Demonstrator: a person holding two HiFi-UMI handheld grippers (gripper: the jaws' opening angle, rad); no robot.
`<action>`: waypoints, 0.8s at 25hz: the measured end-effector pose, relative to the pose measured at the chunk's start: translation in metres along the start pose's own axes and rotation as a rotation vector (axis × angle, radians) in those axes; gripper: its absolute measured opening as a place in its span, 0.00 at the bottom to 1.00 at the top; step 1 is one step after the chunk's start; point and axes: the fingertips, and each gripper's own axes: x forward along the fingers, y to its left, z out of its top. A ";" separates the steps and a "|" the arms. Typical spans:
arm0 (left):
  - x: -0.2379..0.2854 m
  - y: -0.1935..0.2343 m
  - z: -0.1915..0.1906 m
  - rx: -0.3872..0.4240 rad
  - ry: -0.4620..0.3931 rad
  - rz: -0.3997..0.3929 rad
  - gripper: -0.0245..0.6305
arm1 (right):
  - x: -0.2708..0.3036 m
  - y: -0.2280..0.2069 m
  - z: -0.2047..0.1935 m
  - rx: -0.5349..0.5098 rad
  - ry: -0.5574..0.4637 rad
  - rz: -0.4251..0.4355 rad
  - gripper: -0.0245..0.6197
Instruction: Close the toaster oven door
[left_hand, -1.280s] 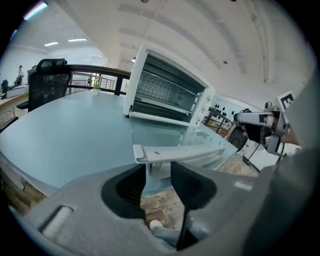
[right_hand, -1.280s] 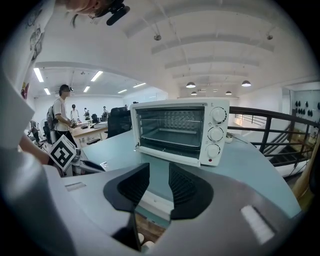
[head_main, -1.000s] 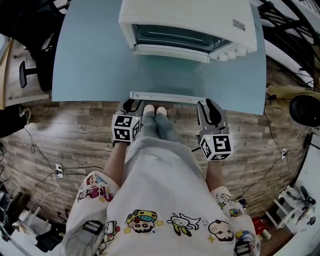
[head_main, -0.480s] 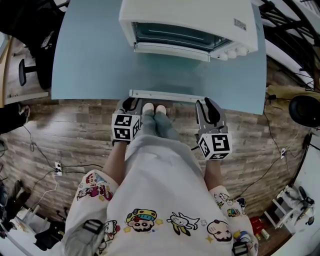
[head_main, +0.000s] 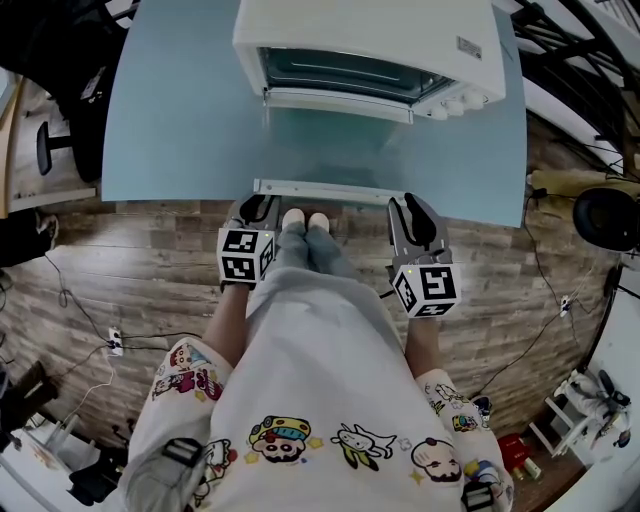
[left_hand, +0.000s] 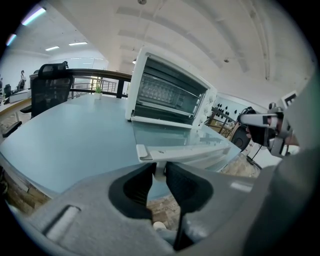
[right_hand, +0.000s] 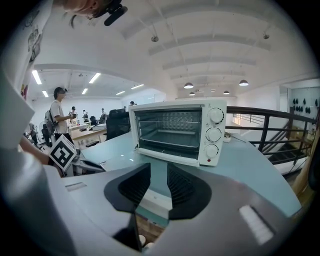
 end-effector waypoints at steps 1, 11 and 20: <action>-0.002 -0.001 0.002 -0.003 -0.005 -0.002 0.16 | 0.000 0.001 0.001 0.000 -0.002 0.003 0.20; -0.018 -0.009 0.028 0.002 -0.043 -0.007 0.16 | -0.005 0.005 0.009 -0.002 -0.030 0.027 0.17; -0.026 -0.011 0.046 0.011 -0.066 0.004 0.16 | -0.005 0.007 0.026 0.000 -0.078 0.045 0.15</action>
